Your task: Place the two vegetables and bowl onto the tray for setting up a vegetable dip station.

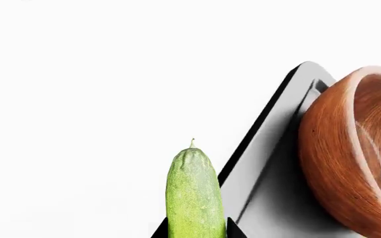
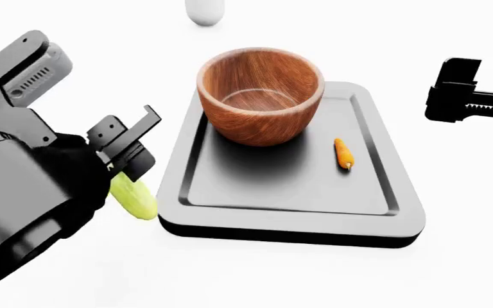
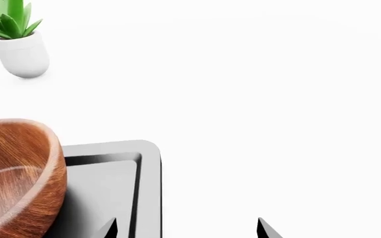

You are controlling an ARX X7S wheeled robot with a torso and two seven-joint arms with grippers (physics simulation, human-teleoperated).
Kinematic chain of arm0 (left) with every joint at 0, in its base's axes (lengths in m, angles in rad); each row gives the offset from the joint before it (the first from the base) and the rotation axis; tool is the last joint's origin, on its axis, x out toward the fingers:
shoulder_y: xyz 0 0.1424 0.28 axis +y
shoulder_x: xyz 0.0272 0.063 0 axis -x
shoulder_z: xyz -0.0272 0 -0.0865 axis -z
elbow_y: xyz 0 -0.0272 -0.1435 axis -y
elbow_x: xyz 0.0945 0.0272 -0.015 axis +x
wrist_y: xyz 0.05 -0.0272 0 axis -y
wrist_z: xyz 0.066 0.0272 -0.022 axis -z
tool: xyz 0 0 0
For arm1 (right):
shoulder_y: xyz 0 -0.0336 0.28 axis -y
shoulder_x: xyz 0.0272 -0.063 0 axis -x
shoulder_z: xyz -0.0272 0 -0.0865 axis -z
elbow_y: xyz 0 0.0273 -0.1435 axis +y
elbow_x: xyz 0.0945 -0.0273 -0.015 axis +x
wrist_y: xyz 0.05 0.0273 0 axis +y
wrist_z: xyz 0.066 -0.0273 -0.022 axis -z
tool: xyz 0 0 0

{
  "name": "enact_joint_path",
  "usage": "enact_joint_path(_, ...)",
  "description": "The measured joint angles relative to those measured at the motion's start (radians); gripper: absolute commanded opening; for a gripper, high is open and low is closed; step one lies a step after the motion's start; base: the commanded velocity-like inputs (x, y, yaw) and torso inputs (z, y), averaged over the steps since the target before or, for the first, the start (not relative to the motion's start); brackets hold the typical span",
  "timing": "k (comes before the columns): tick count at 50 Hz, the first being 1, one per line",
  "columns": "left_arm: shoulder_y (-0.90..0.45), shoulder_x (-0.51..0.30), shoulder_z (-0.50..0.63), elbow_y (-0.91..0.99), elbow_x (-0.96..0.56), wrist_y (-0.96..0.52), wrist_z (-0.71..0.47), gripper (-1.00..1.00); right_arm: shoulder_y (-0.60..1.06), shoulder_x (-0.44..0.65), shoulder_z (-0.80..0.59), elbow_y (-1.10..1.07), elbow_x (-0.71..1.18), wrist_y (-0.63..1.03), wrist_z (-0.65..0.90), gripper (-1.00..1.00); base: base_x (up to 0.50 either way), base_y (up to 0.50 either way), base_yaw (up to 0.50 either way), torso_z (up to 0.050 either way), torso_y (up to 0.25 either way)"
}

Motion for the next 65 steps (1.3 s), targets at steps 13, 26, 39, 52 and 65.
enact_joint_path(13,-0.015,0.005,-0.088,-0.145,0.01,-0.322,0.253,-1.0,0.005,-0.002,0.002,0.002,0.001,0.004,0.002,1.0,0.0,0.0,0.0,0.0,0.0)
enact_joint_path(26,-0.046,0.009,-0.115,-0.218,0.083,-0.541,0.387,-1.0,0.004,-0.003,0.004,0.004,0.001,0.004,0.0,1.0,0.0,0.0,0.0,0.0,0.0)
enact_joint_path(39,-0.061,0.052,-0.11,-0.356,0.208,-0.765,0.588,-1.0,0.0,-0.005,0.005,0.006,-0.003,0.002,-0.004,1.0,0.0,0.0,0.0,0.0,0.0)
enact_joint_path(52,-0.092,0.139,-0.141,-0.514,0.358,-0.958,0.835,-1.0,0.005,-0.02,0.004,0.015,-0.008,0.006,-0.007,1.0,0.0,0.0,0.0,0.0,0.0)
enact_joint_path(65,-0.06,0.258,-0.17,-0.632,0.475,-1.029,1.006,-1.0,0.01,-0.034,0.003,0.026,-0.016,0.011,-0.015,1.0,0.0,0.0,0.0,0.0,0.0)
